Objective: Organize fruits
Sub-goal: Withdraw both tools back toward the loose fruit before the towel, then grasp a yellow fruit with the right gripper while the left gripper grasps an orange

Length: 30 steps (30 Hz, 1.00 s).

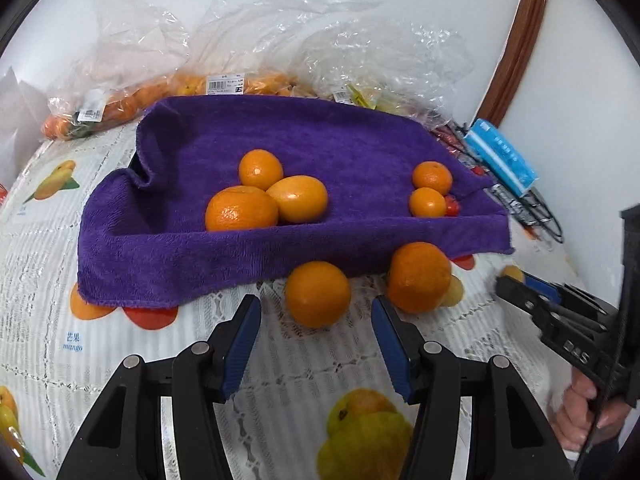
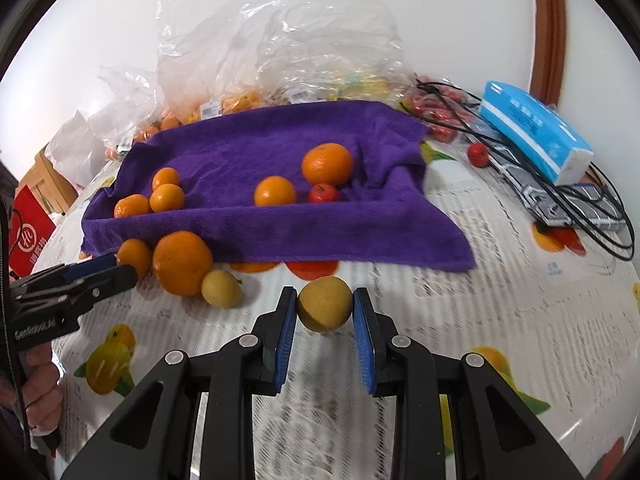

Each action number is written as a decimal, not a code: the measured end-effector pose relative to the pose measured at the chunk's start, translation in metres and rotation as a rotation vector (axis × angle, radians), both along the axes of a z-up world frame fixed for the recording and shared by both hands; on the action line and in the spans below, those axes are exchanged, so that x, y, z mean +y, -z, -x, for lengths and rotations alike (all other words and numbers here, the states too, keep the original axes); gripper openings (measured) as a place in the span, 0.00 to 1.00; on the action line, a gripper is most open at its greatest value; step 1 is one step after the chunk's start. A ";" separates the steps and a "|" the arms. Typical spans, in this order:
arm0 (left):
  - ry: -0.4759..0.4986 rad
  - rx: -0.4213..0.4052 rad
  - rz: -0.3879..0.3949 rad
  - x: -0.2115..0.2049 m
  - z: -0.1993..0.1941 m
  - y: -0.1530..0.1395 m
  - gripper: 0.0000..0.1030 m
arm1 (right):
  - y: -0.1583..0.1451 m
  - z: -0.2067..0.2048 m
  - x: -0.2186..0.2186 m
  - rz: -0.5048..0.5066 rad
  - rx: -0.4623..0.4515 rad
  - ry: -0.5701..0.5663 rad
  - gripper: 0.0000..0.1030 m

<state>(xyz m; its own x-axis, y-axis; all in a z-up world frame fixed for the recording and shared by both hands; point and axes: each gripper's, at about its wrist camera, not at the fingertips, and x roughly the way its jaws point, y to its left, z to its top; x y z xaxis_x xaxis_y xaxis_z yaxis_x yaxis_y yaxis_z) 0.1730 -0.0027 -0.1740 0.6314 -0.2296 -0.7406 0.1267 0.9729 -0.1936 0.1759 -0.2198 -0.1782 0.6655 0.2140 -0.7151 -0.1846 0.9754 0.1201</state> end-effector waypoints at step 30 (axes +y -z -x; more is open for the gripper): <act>-0.021 -0.035 -0.028 -0.009 -0.001 -0.004 0.32 | 0.014 0.009 -0.018 -0.039 0.033 0.022 0.28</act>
<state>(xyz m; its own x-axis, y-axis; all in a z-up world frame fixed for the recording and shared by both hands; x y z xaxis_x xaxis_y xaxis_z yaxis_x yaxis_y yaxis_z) 0.1739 -0.0114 -0.1698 0.6613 -0.1955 -0.7242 0.1123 0.9804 -0.1621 0.1664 -0.2375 -0.1917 0.6466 0.2279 -0.7280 -0.1589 0.9736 0.1637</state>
